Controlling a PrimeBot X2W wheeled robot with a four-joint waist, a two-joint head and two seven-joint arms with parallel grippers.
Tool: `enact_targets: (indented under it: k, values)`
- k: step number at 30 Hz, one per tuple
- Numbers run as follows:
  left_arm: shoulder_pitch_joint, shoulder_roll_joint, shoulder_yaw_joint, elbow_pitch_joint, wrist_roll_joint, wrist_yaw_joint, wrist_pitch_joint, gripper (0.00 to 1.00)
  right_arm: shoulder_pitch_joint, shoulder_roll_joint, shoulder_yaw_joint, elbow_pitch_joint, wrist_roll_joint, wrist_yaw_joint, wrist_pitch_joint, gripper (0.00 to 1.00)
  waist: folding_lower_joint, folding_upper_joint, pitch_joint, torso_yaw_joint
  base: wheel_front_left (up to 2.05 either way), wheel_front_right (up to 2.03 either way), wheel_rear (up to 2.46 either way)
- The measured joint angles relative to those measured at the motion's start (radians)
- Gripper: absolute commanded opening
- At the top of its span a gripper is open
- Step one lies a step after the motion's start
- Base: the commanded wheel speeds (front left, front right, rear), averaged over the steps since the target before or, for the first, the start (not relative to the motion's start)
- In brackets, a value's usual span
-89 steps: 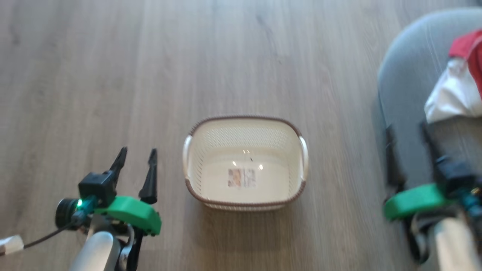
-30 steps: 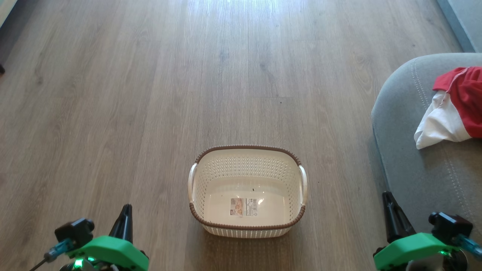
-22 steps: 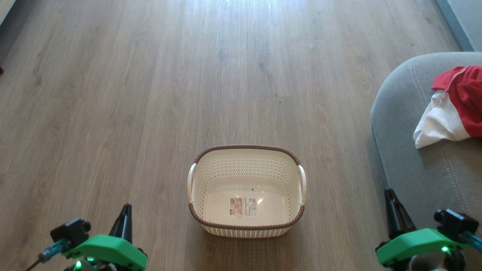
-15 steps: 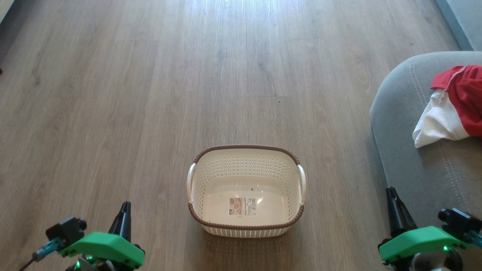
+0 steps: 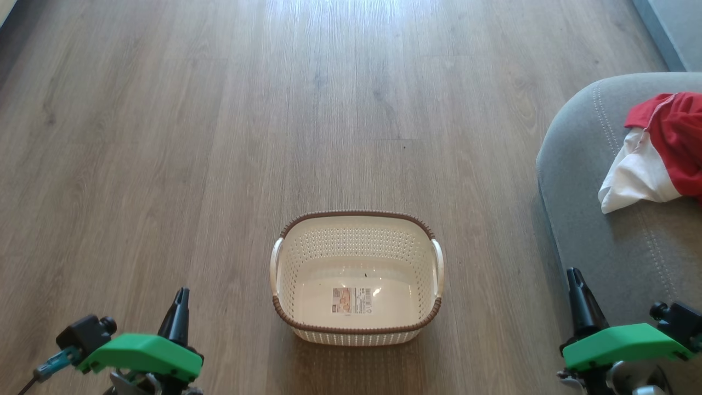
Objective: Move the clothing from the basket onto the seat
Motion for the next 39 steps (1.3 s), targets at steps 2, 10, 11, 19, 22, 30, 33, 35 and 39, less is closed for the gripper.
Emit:
enact_targets:
  k: [2,10,11,19,22,30,33,35,39]
  values:
    - [0.000,-0.002,0.003,-0.001,-0.019,-0.007,0.009,0.00,0.000,0.000,-0.002,0.001,0.023,0.000,0.005,0.00,0.0000,0.0000,0.000,-0.001,0.00,0.00,0.00]
    - [-0.003,-0.012,0.030,-0.003,-0.107,-0.023,0.031,0.00,-0.021,0.000,-0.009,0.005,0.136,0.000,0.029,0.00,0.0000,0.0000,0.001,-0.005,0.00,0.00,0.00]
    - [-0.003,-0.013,0.032,-0.004,-0.116,-0.025,0.036,0.00,-0.021,0.000,-0.010,0.005,0.147,0.000,0.031,0.00,0.0000,0.0000,0.002,-0.006,0.00,0.00,0.00]
    - [-0.011,-0.025,0.047,-0.006,-0.184,-0.035,0.054,0.00,-0.022,0.000,-0.014,0.006,0.235,0.000,0.055,0.00,0.0000,0.0000,0.002,-0.009,0.00,0.00,0.00]
    - [-0.018,-0.026,0.057,-0.007,-0.214,-0.042,0.062,0.00,-0.028,0.000,-0.017,0.008,0.271,0.000,0.065,0.00,0.0000,0.0000,0.003,-0.011,0.00,0.00,0.00]
    - [-0.020,-0.037,0.074,-0.011,-0.290,-0.052,0.083,0.00,-0.044,0.000,-0.023,0.011,0.372,0.000,0.084,0.00,0.0000,0.0000,0.004,-0.014,0.00,0.00,0.00]
    - [-0.020,-0.040,0.084,-0.011,-0.321,-0.061,0.094,0.00,-0.044,0.000,-0.025,0.011,0.407,0.000,0.092,0.00,0.0000,0.0000,0.004,-0.016,0.00,0.00,0.00]
    - [-0.022,-0.041,0.091,-0.011,-0.341,-0.064,0.098,0.00,-0.047,0.000,-0.027,0.012,0.433,0.000,0.099,0.00,0.0000,0.0000,0.004,-0.017,0.00,0.00,0.00]
    - [-0.026,-0.046,0.098,-0.013,-0.378,-0.070,0.107,0.00,-0.062,0.000,-0.031,0.012,0.482,0.000,0.109,0.00,0.0000,0.0000,0.005,-0.019,0.00,0.00,0.00]
